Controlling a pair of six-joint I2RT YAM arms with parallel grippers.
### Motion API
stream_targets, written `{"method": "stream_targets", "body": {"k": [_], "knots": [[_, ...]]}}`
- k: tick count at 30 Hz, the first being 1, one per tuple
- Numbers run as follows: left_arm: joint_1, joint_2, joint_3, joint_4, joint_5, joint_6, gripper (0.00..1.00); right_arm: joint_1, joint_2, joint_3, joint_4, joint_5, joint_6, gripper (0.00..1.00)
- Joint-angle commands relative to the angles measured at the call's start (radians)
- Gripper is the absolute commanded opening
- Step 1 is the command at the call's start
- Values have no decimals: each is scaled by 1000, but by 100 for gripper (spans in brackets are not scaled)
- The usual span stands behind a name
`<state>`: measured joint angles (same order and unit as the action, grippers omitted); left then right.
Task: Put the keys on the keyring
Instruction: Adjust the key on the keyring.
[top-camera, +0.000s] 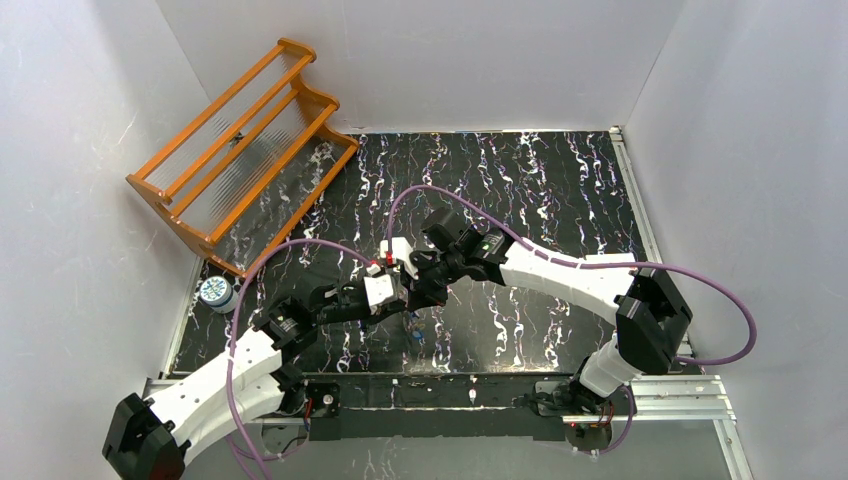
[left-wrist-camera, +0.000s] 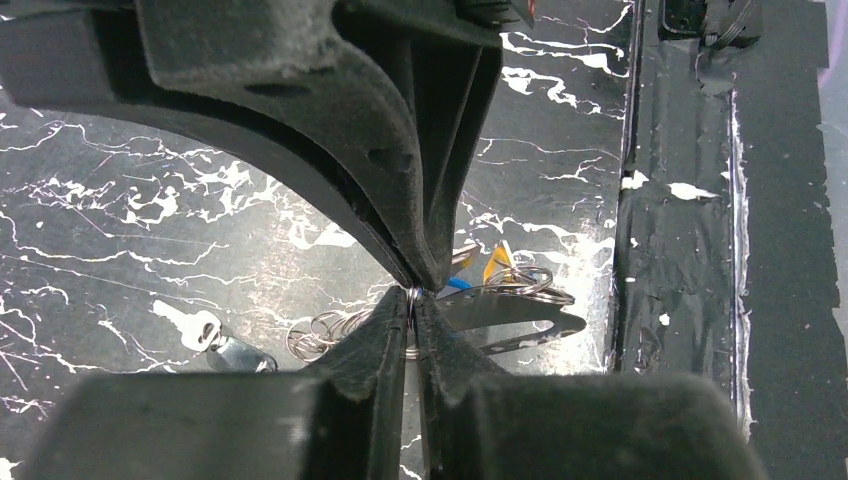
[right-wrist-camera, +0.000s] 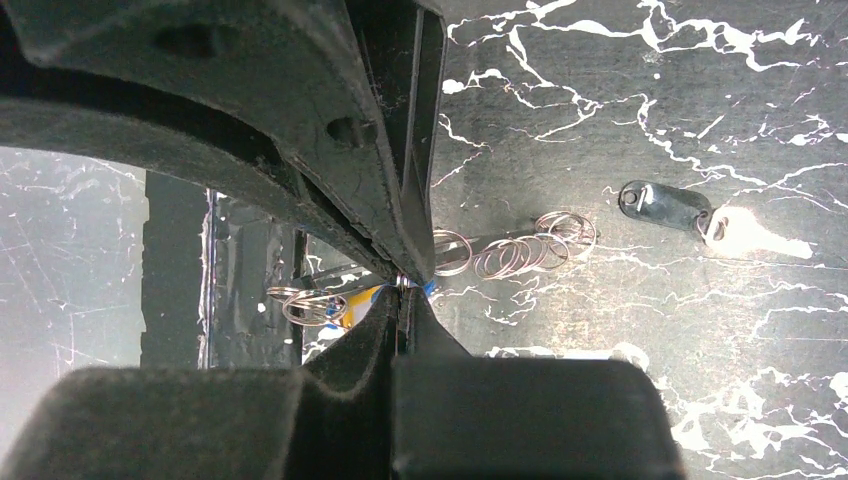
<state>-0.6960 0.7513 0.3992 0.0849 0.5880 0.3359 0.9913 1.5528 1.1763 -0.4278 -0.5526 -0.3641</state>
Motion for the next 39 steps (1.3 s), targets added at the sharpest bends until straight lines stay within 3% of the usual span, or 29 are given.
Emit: {"method": "stream_targets", "body": {"k": [1,13,14,18,21,31,39], "knots": [[-2,13,-17,26,30,1,0,5,-19,37,29,-25,10,1],[-2,-11,4,-65,-13,46,0,4,-40,10,74,16,20,1],[-2,-18,2,-65,-21,40,0,4,-46,2,86,27,27,5],[-1,-62,-23,-16,-49,-7,0,-13,-80,-43,150,38,62,44],[-1,-109,-60,58,-72,-65,0,-40,-107,-79,192,10,87,53],[-1,-266,-231,370,-110,-255,0,-80,-162,-154,297,-159,121,49],[-2,-297,-254,422,-102,-284,0,-83,-136,-153,321,-231,137,44]]}}
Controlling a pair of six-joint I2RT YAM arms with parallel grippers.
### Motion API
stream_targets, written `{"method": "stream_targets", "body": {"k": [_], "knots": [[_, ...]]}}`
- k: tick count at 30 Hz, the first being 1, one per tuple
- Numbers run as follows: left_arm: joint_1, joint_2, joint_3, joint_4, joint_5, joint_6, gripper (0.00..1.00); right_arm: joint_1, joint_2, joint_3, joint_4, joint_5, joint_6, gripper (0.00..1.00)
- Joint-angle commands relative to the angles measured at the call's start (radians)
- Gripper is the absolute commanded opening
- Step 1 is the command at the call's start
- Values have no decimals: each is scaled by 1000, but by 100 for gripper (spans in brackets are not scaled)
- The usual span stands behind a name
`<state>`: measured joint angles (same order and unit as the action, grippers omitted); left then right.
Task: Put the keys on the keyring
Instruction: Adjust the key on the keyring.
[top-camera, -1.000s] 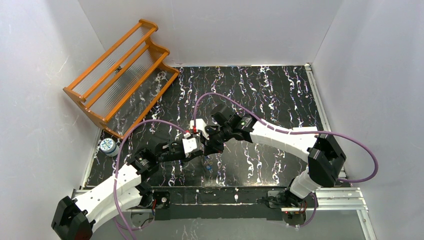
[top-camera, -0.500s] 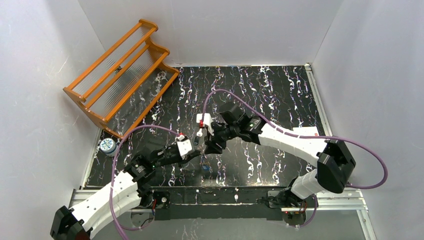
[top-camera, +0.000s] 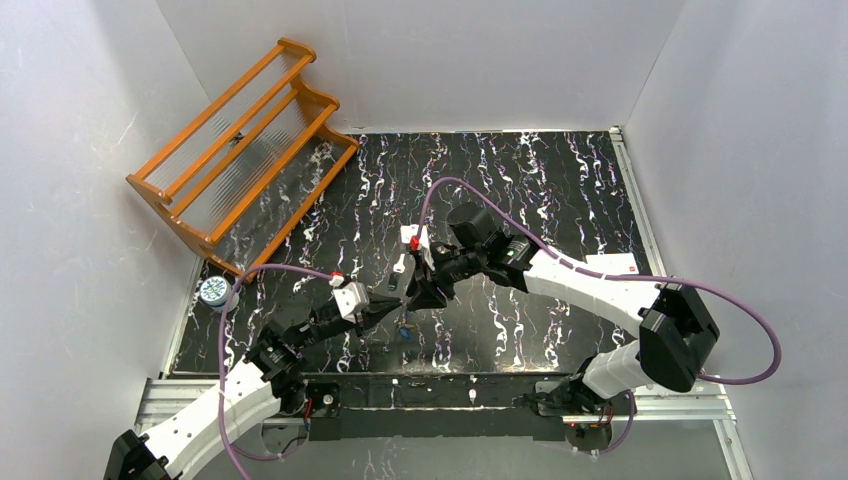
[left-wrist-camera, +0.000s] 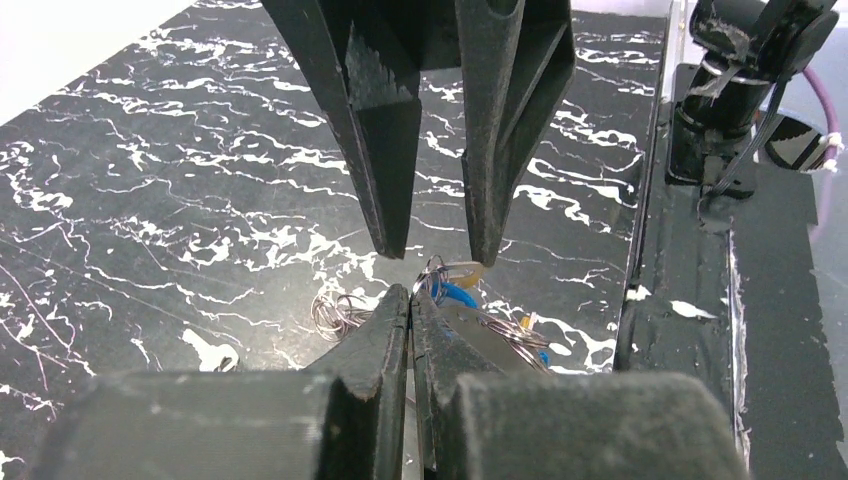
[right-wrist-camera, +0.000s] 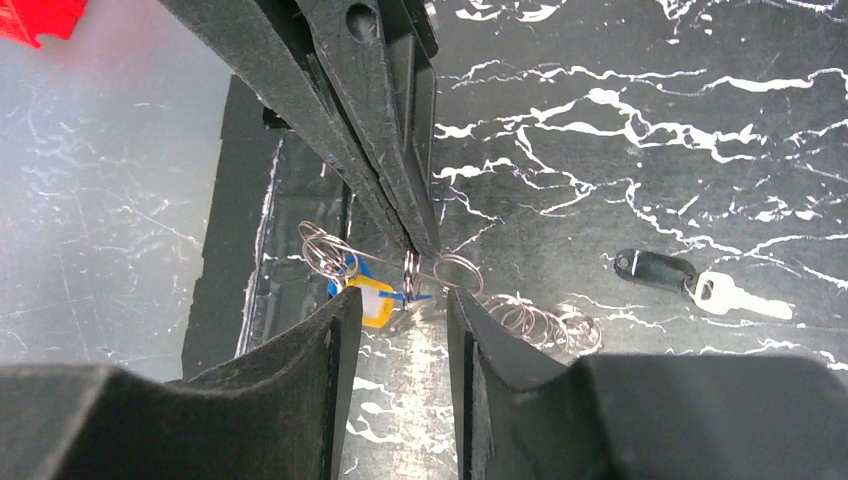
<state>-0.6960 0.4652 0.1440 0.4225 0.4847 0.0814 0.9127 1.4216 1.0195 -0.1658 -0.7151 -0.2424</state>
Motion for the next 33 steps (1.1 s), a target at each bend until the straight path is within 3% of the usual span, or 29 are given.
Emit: {"method": "stream_targets", "body": {"k": [1,8,12,18,29,33], "knots": [[-1,-9,3,85,3,-29,0,-4,-2,3,62,-72,17,42],[-2,4,6,87,8,-23,0,-8,-2,-6,42,-43,9,23],[-2,6,6,90,7,-21,0,-9,-10,-18,22,-12,-3,22],[-2,3,3,100,2,-26,0,-11,-11,-29,3,7,-12,1],[-2,15,3,112,-5,-25,0,-11,14,-25,-36,27,-24,1],[-2,24,3,121,1,-28,0,-11,35,-1,-38,-17,-24,13]]}}
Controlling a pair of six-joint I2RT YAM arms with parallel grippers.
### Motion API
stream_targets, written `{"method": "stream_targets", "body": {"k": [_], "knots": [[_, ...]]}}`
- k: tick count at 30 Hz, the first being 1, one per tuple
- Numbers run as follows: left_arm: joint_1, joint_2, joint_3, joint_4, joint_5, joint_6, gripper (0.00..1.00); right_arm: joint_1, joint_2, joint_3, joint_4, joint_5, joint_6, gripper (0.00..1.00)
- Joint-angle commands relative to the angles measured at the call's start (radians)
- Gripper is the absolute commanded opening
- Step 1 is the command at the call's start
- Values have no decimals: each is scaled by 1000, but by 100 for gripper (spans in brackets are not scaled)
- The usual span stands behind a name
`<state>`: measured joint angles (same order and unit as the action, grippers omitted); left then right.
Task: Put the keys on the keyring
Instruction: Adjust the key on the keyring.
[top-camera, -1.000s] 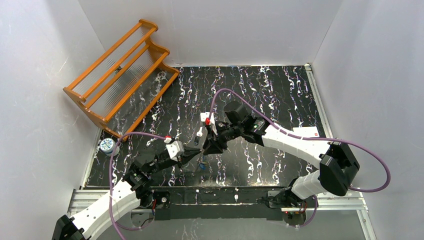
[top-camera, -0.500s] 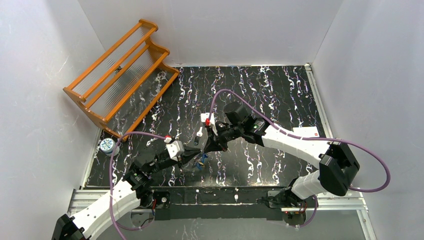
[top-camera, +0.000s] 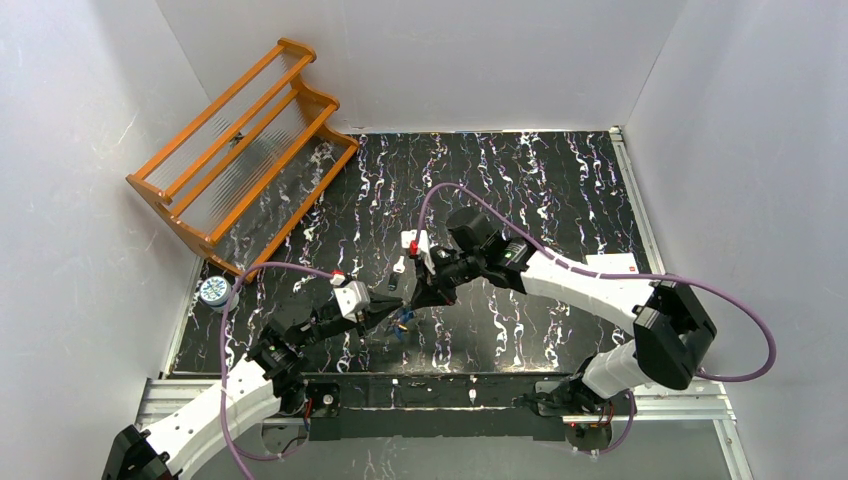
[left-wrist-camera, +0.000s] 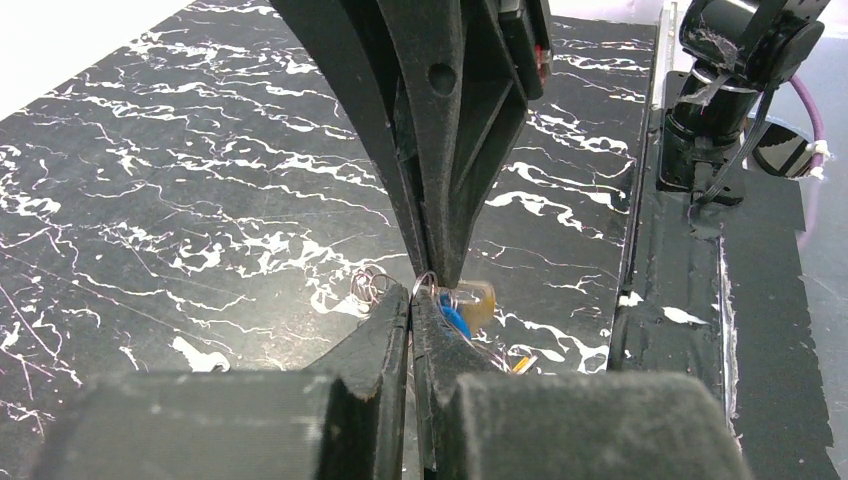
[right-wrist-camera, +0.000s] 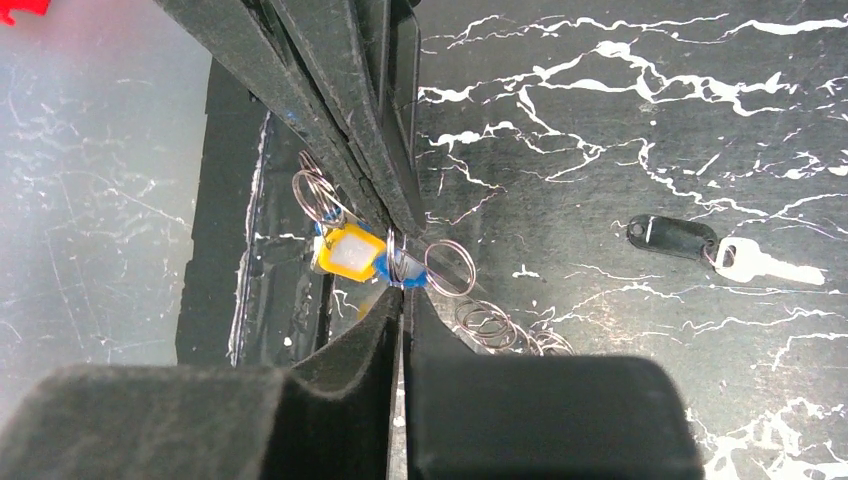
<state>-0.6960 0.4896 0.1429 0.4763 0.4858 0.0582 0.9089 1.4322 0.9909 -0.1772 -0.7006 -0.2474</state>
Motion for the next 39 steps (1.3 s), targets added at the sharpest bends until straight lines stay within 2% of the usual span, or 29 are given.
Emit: {"method": "stream_targets", "body": {"k": [1,4,5,7,10,14,26,29,33,36,37,39], "knots": [[-2,2,4,68,-1,-5,0,-7,27,33,-25,-37,-19,19],[-2,1,4,68,-4,-3,0,-7,24,45,-12,-36,-5,42],[-2,0,4,68,-4,-2,0,-7,15,39,1,-32,0,47],[-2,1,4,68,-2,-2,0,-7,-15,19,51,-24,13,52],[-2,1,4,68,-1,-3,0,-7,-54,-20,137,-7,42,54],[-1,3,4,72,0,-3,0,-7,-69,-49,219,5,98,52],[-2,10,7,84,0,-8,0,-7,-21,-36,240,-9,121,25],[-2,9,7,84,-1,-8,0,-7,-21,-36,225,-14,112,25],[-2,9,8,84,-3,-9,0,-7,-21,-44,214,-25,102,35],[-1,9,7,85,-3,-11,0,-7,-20,-46,216,-28,98,34],[-2,8,9,85,-1,-11,0,-7,-18,-46,216,-26,98,31],[-2,9,9,87,-4,-11,0,-7,-15,-46,218,-25,97,19]]}}
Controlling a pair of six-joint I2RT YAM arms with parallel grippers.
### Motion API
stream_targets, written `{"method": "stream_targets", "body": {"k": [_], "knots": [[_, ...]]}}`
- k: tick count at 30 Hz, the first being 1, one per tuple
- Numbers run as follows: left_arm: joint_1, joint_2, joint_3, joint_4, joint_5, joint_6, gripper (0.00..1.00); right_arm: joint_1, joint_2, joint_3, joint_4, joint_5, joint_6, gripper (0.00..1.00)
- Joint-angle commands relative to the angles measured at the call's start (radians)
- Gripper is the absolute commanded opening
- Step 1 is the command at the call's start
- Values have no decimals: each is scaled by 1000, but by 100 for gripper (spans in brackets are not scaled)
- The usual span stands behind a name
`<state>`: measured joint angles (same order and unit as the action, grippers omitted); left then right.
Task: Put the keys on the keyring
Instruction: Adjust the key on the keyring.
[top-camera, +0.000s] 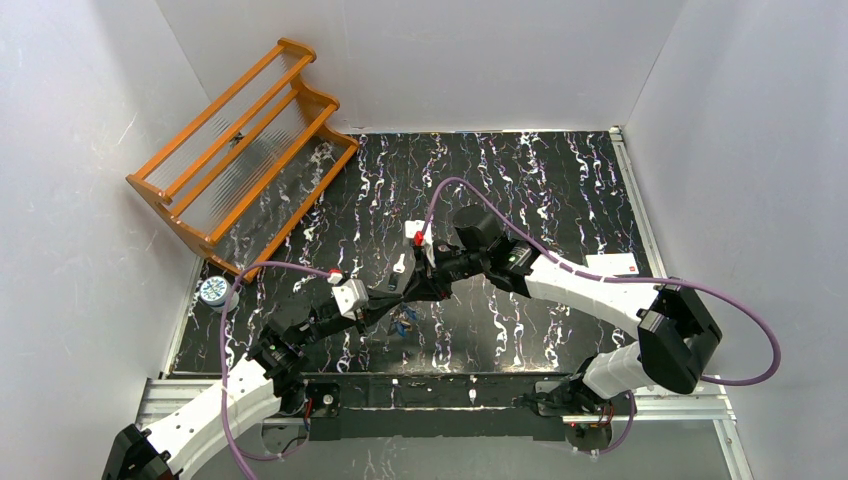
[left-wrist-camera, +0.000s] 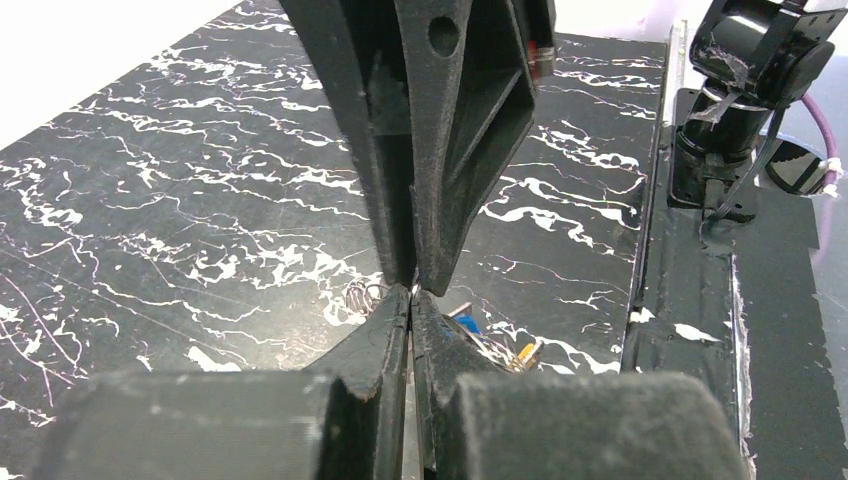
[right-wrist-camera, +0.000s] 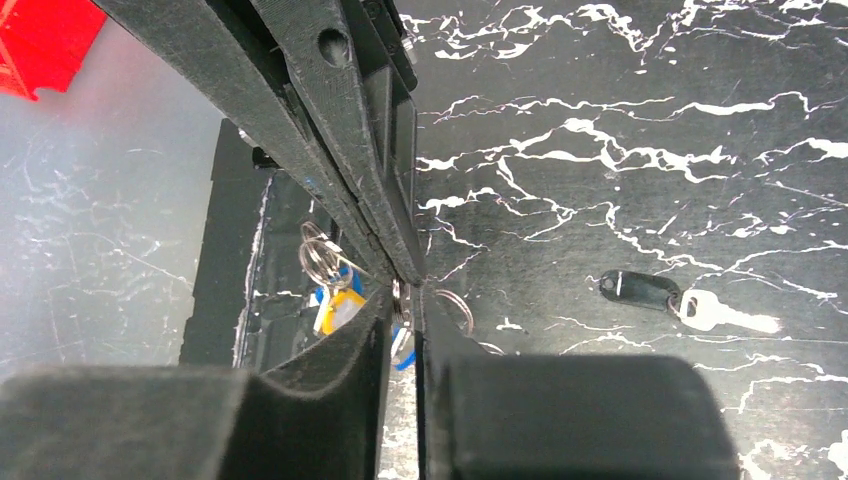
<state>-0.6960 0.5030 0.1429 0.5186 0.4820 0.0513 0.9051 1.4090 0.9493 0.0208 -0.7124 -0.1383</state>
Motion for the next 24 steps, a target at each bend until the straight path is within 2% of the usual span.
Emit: {"method": "stream_targets", "body": {"k": [1,3,10,11,13,14,15,18,24], "knots": [[-1,-4,9,44,0,-4,0,-3,7,-4,18,-14,-13,11],[-2,-4,10,44,0,-3,0,-3,6,-5,13,-10,-18,1],[-2,-7,10,47,-7,-1,0,-3,-14,-1,-19,18,-54,1],[-2,-6,10,47,-9,-2,0,-3,-16,-2,-19,21,-53,4],[-2,-3,11,47,-8,-1,0,-3,-18,-5,-19,24,-47,26],[-1,-1,12,48,-7,-1,0,-3,-19,-8,-19,24,-42,35],[-2,1,12,49,-6,-1,0,-3,-19,-13,-12,24,-39,39],[-2,7,14,50,-3,1,0,-3,-14,-26,11,29,-24,42],[-2,8,15,50,1,0,0,-3,1,-15,13,32,-20,39]]}}
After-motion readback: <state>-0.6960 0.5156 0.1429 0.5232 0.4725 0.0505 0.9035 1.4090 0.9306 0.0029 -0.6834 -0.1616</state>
